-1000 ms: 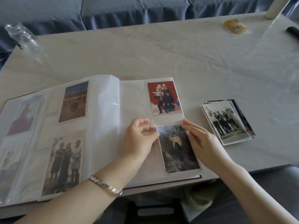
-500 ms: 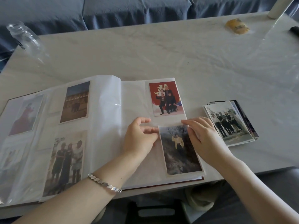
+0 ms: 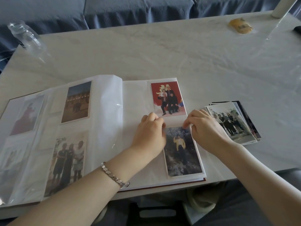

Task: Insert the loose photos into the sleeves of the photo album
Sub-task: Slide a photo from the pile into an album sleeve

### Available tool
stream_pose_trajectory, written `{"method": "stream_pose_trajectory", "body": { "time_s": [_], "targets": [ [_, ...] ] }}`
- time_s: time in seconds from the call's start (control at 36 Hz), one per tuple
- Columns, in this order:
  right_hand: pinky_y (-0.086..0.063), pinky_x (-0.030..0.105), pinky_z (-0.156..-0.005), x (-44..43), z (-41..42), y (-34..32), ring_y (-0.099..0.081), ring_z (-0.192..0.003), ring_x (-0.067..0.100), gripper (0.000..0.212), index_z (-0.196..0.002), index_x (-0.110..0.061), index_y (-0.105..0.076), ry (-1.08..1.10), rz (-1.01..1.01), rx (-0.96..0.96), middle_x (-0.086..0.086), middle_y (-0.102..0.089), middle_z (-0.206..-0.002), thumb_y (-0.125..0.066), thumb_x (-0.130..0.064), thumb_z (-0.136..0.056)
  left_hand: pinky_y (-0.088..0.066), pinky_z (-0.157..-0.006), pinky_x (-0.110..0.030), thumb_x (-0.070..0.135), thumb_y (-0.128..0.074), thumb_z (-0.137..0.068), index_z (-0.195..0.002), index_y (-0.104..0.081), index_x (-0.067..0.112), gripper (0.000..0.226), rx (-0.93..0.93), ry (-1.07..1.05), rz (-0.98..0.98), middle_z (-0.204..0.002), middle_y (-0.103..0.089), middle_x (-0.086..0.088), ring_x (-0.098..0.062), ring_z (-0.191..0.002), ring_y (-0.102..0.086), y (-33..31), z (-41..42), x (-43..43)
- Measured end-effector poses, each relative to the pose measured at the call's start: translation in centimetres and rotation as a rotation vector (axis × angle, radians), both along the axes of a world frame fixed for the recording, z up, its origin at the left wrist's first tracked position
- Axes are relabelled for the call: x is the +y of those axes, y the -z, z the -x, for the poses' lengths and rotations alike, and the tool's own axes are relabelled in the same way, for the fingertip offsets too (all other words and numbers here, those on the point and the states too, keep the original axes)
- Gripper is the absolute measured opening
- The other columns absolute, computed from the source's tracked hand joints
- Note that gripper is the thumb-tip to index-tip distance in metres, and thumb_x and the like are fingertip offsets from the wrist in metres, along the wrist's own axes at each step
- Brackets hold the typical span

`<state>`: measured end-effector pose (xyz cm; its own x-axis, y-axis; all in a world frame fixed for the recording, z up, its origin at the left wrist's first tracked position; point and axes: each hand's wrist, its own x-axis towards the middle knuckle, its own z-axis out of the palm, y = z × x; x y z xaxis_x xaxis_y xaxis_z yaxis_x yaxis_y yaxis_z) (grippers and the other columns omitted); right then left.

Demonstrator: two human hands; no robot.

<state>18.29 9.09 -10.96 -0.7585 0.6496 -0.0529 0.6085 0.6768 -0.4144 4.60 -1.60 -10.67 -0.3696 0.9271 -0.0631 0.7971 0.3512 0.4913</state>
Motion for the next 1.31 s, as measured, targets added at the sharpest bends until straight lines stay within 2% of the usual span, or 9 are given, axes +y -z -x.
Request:
{"method": "stream_pose_trajectory", "body": {
  "time_s": [0.08,0.44,0.53,0.61,0.78,0.89,1.03,1.19,1.31],
  "targets": [
    [-0.038,0.026,-0.075,-0.3,-0.3,0.2,-0.049,-0.096,0.016,0.030,-0.078,-0.015,-0.065,-0.003,0.002,0.018,-0.009,-0.048,-0.094,-0.045,0.005,-0.087,-0.036,-0.091,-0.018,0.010,-0.051,-0.092,-0.113,-0.060,0.005,0.023,-0.011,-0.005,-0.011,-0.116,-0.050,-0.004,-0.017,-0.111,-0.042,0.1,-0.1,-0.1],
    [-0.043,0.024,-0.088,-1.1,-0.8,-0.3,-0.051,-0.105,0.013,0.029,-0.114,-0.011,-0.063,0.003,0.054,0.037,-0.003,-0.054,-0.116,-0.044,-0.004,-0.093,-0.027,-0.097,-0.014,0.010,-0.048,-0.093,-0.122,-0.052,0.008,0.029,-0.084,-0.011,0.088,-0.127,-0.040,-0.003,-0.015,-0.122,-0.034,-0.5,-0.2,-0.3],
    [-0.045,0.022,-0.084,-1.2,-1.0,-0.5,-0.052,-0.100,0.011,0.027,-0.112,-0.011,-0.064,0.001,0.077,0.048,-0.004,-0.052,-0.114,-0.046,-0.006,-0.093,-0.028,-0.097,-0.013,0.014,-0.048,-0.094,-0.131,-0.044,0.013,0.037,-0.201,-0.094,0.089,-0.134,-0.033,-0.001,-0.013,-0.123,-0.035,-0.8,-0.3,-1.0],
    [-0.048,0.024,-0.082,-1.5,-1.4,-0.6,-0.053,-0.095,0.010,0.026,-0.112,-0.011,-0.064,0.020,0.111,0.075,-0.006,-0.052,-0.114,-0.047,-0.007,-0.093,-0.036,-0.079,-0.008,0.014,-0.049,-0.094,-0.135,-0.039,0.018,0.043,-0.403,-0.317,0.037,-0.130,-0.038,0.001,-0.006,-0.107,-0.040,-1.1,-0.4,-1.7],
    [-0.052,0.028,-0.081,-2.0,-1.9,-0.5,-0.058,-0.095,0.016,0.026,-0.113,-0.009,-0.064,0.037,0.135,0.115,-0.002,-0.052,-0.118,-0.048,-0.006,-0.093,-0.048,-0.094,-0.044,0.010,-0.055,-0.088,-0.121,-0.047,0.012,0.034,-0.949,-0.610,0.078,-0.110,-0.056,-0.010,-0.026,-0.107,-0.055,-2.1,-0.7,-1.5],
    [-0.048,0.019,-0.082,-2.2,-2.4,-0.3,-0.056,-0.095,0.012,0.028,-0.117,-0.013,-0.060,0.066,0.178,0.153,-0.004,-0.050,-0.118,-0.048,-0.006,-0.093,-0.050,-0.071,-0.020,0.014,-0.061,-0.088,-0.097,-0.059,0.010,0.010,-0.935,-0.583,0.090,-0.098,-0.064,-0.006,-0.015,-0.091,-0.059,-2.0,-1.1,-1.6],
    [-0.044,0.004,-0.070,-2.2,-2.7,0.1,-0.052,-0.088,0.000,0.035,-0.127,-0.015,-0.051,0.173,0.286,0.234,-0.007,-0.051,-0.111,-0.052,-0.011,-0.092,-0.055,-0.086,-0.042,0.002,-0.074,-0.075,-0.092,-0.059,0.015,0.026,-1.036,-0.622,0.142,-0.102,-0.066,-0.010,-0.026,-0.096,-0.063,-1.6,-2.1,-1.5],
    [-0.045,0.006,-0.066,-2.2,-2.6,0.5,-0.055,-0.085,0.001,0.040,-0.129,-0.015,-0.049,0.282,0.369,0.300,-0.008,-0.057,-0.099,-0.057,-0.016,-0.091,-0.055,-0.080,-0.035,0.006,-0.080,-0.069,-0.113,-0.052,0.011,0.053,-0.935,-0.615,0.092,-0.111,-0.060,-0.007,-0.023,-0.101,-0.058,-0.7,-2.8,-1.4],
    [-0.044,0.003,-0.066,-2.3,-2.6,0.7,-0.053,-0.082,-0.001,0.039,-0.129,-0.014,-0.050,0.272,0.343,0.300,-0.008,-0.056,-0.099,-0.057,-0.015,-0.091,-0.056,-0.076,-0.036,0.008,-0.081,-0.069,-0.105,-0.050,0.013,0.048,-0.892,-0.563,0.110,-0.108,-0.061,-0.009,-0.025,-0.098,-0.060,-0.5,-2.5,-1.4]
  ]
}}
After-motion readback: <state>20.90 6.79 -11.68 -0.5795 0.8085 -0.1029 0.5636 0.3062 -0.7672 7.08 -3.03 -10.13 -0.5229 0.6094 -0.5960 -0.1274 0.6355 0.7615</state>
